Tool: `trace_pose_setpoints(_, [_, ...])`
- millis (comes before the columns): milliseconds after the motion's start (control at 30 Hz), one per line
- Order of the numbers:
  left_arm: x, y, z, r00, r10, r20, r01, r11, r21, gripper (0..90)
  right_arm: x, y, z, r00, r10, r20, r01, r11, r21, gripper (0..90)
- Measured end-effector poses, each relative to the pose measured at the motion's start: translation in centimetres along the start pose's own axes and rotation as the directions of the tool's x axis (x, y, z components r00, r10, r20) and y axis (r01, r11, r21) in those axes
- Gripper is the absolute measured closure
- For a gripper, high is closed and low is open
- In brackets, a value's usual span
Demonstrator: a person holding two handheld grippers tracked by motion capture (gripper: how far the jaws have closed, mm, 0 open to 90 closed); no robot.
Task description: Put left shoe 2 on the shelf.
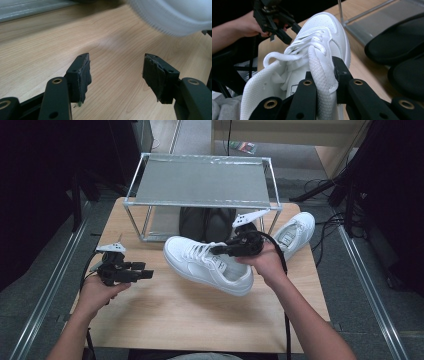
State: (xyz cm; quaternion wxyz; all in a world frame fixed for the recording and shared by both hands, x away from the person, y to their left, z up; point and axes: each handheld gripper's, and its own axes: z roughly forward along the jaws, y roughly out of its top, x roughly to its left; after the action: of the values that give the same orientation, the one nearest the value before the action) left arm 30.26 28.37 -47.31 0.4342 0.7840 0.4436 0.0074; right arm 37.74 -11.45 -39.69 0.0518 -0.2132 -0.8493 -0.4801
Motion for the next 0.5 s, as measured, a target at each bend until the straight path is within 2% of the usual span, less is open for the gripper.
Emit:
trace_pose_setpoints(167, [0.1,-0.1,0.1,1.0000,0.002,0.001,-0.002,0.9999,0.011,39.2,0.1,1.4,-0.8,1.0000,-0.008,-0.001,0.008,1.000,-0.008,83.6])
trace_pose_setpoints(333, [-0.2,-0.1,0.5,0.9999,0.017,0.003,-0.017,0.9992,0.036,39.0,0.3,4.0,-2.0,0.9999,-0.009,0.013,0.009,1.000,-0.030,83.7])
trace_pose_setpoints(367, [-0.2,-0.1,0.5,0.9999,0.017,0.003,-0.017,0.9992,0.036,38.9,0.3,4.0,-2.0,0.9999,-0.009,0.013,0.009,1.000,-0.030,83.7])
trace_pose_setpoints(467, [-0.2,-0.1,0.6,0.9996,0.030,0.000,-0.030,0.9990,0.034,39.2,0.9,6.0,-2.8,0.9995,-0.014,0.029,0.015,0.999,-0.050,83.9])
trace_pose_setpoints(500, [-0.2,-0.1,0.6,0.9996,0.029,0.003,-0.029,0.9991,0.030,39.2,0.9,6.0,-2.8,0.9995,-0.014,0.029,0.015,0.999,-0.050,83.9])
